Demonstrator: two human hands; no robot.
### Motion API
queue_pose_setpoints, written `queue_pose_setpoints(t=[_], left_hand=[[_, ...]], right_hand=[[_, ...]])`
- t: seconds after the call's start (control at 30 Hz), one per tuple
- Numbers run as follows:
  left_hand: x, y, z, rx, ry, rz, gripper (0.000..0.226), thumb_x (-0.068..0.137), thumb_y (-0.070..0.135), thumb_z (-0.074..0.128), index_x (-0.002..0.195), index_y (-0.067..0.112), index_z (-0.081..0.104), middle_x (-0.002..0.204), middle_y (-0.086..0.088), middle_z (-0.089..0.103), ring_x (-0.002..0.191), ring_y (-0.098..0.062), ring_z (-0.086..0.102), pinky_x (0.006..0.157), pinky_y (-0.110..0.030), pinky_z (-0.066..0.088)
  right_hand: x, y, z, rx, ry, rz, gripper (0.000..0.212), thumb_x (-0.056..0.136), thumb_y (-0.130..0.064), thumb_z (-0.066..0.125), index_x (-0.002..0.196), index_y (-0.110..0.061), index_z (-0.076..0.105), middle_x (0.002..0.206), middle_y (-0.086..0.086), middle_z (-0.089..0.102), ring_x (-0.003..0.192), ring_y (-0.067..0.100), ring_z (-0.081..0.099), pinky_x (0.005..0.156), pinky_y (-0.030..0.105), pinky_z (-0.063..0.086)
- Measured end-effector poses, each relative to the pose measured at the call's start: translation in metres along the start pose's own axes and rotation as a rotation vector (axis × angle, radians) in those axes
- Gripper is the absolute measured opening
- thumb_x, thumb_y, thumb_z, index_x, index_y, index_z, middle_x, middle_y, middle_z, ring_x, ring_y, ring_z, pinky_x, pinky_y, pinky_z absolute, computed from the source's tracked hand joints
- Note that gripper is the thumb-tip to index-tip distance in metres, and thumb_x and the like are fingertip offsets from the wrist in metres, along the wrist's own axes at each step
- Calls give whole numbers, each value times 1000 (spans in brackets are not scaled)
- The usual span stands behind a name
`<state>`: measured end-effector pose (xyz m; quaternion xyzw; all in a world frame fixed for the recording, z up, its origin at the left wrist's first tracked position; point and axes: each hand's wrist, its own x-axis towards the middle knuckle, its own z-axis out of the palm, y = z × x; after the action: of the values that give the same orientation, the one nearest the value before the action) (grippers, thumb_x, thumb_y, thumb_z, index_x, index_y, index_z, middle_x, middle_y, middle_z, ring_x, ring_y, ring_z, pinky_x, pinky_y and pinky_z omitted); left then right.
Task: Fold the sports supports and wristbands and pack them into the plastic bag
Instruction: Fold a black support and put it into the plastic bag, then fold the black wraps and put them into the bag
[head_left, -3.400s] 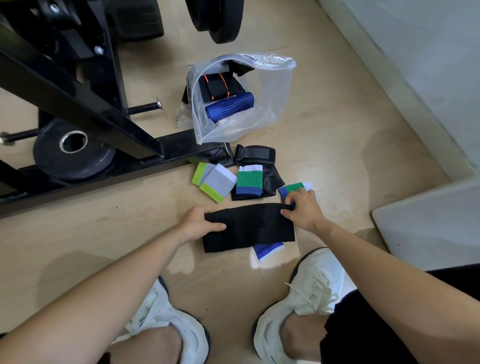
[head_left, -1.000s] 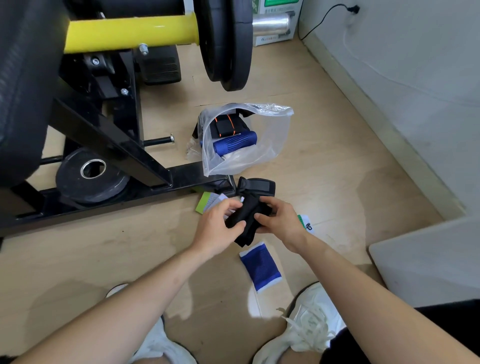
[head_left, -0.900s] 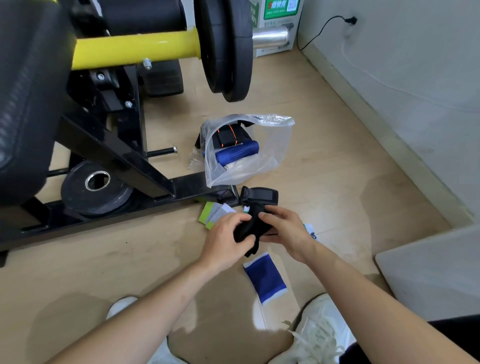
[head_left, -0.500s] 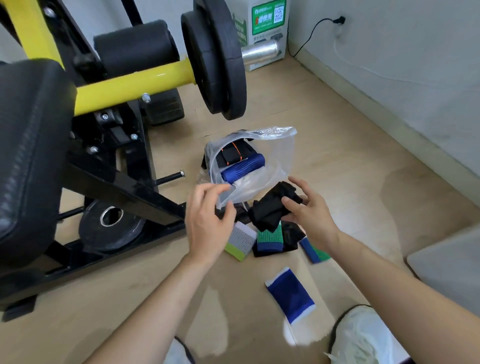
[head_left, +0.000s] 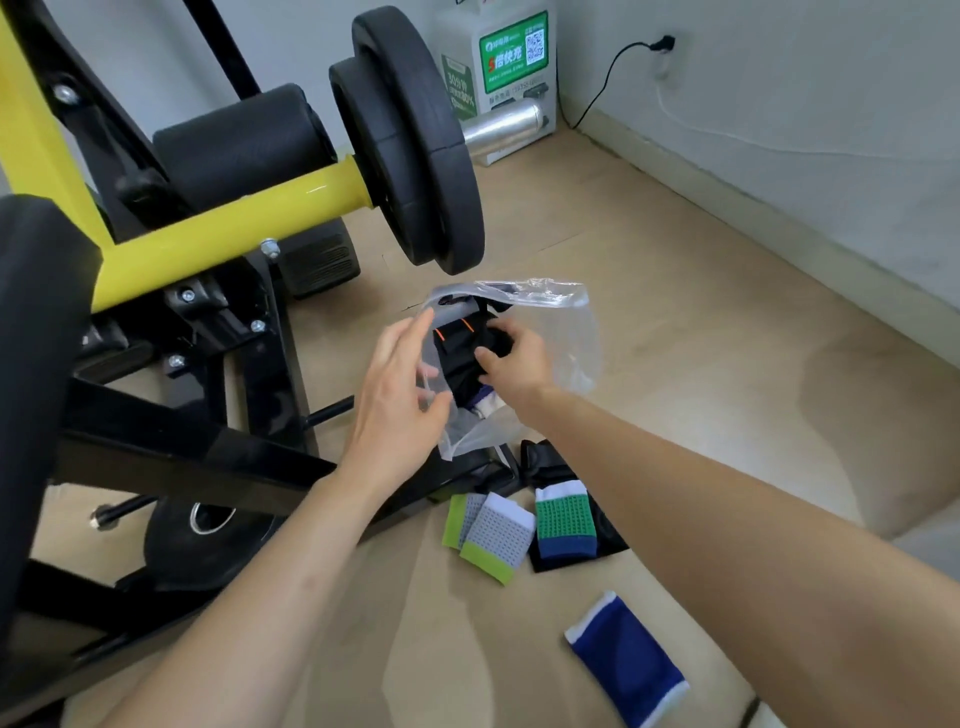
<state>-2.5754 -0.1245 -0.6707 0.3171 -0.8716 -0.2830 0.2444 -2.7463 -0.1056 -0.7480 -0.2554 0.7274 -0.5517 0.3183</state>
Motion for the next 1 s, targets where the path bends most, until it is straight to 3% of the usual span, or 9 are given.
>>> queue_pose_setpoints(t=[0.1,0.23,0.37,0.47,0.57,0.63,0.77,0.87,1.0], left_hand=[[8,-3,-5,-13,-21,-7,84,87,-5,65,157,25,31,140,20,34,102,-9,59,79,-28,59],[7,-7,-8,-37,-27,4,82,86,-6,64,156,25,33,144,17,35,99,-9,60,79,-25,58],[-4,-7,-3,-77,-26,12,83,85,-6,64,155,26,34,139,21,36,97,-8,60,78,-21,57],[-11,-5,0,-82,-29,16,84,85,-5,66,155,28,34,139,22,36,98,-6,60,78,-18,56],[-17,-4,2,-84,-30,-6,84,85,-5,67,155,27,34,143,18,36,96,-5,60,79,-17,55],[-23,-5,5,-85,-39,-20,84,84,-5,68,155,27,34,144,16,36,96,-5,60,78,-13,53],[-35,-8,11,-112,-87,-12,84,84,-5,69,155,25,35,139,18,36,94,-7,60,77,-12,53],[-41,-7,16,-115,-106,-23,85,85,-4,70,155,27,34,139,20,35,97,-7,60,80,-15,55],[-48,-4,20,-134,-66,-26,83,84,0,74,153,27,37,147,17,32,110,-6,59,89,-18,55]], right_hand=[[22,17,-3,-638,-153,-39,46,90,-21,67,135,-17,56,133,14,54,120,32,55,104,40,46],[29,10,-28,-1029,-240,-133,49,89,-32,69,133,-15,54,129,13,44,115,36,52,98,38,44],[23,17,-39,-962,-318,-419,69,82,-25,78,143,-18,46,131,10,44,114,32,54,94,41,50],[16,30,-42,-995,-494,-608,55,90,-40,67,141,-26,53,134,4,52,123,28,45,101,45,44],[7,32,-38,-1161,-601,-470,61,94,-64,44,149,-38,39,157,-2,35,147,25,23,116,47,29],[5,31,-37,-1316,-675,-367,68,91,-75,31,152,-45,27,163,-7,22,152,22,12,120,47,20],[2,26,-49,-1497,-807,-198,68,90,-78,17,149,-48,33,161,-12,26,150,26,17,118,51,20],[-6,24,-58,-1365,-785,-224,57,96,-68,23,142,-44,47,153,-12,41,145,25,28,116,47,26],[-31,20,-80,-971,-629,-459,44,102,-45,45,137,-22,58,149,3,49,139,21,38,115,36,32]])
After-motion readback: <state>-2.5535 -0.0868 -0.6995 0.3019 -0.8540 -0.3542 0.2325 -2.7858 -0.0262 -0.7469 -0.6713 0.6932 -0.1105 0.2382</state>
